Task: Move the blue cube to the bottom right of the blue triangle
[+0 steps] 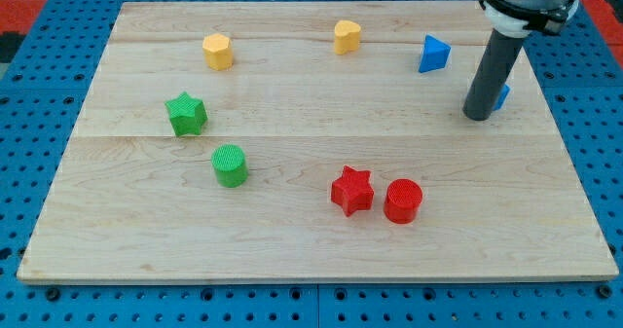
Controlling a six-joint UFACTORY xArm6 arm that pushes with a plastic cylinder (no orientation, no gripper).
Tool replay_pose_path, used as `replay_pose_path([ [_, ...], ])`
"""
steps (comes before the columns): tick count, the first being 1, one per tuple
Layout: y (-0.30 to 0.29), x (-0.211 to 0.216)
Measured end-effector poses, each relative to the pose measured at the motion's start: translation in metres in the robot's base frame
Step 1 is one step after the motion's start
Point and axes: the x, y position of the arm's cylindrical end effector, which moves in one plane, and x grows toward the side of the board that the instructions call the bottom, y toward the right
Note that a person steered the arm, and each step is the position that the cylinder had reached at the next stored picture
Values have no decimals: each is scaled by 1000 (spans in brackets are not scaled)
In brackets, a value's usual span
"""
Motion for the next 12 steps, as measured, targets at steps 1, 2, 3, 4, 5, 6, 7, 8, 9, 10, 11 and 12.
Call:
replay_pose_path([
  [1,1,-10],
  [2,5,27],
  [3,5,68],
  [4,5,68],
  [5,5,91],
  [6,-32,106],
  [7,-83,105],
  [8,-117,66],
  [9,-124,65],
  [10,-119,58],
  [11,-118,56],
  [12,-127,76],
])
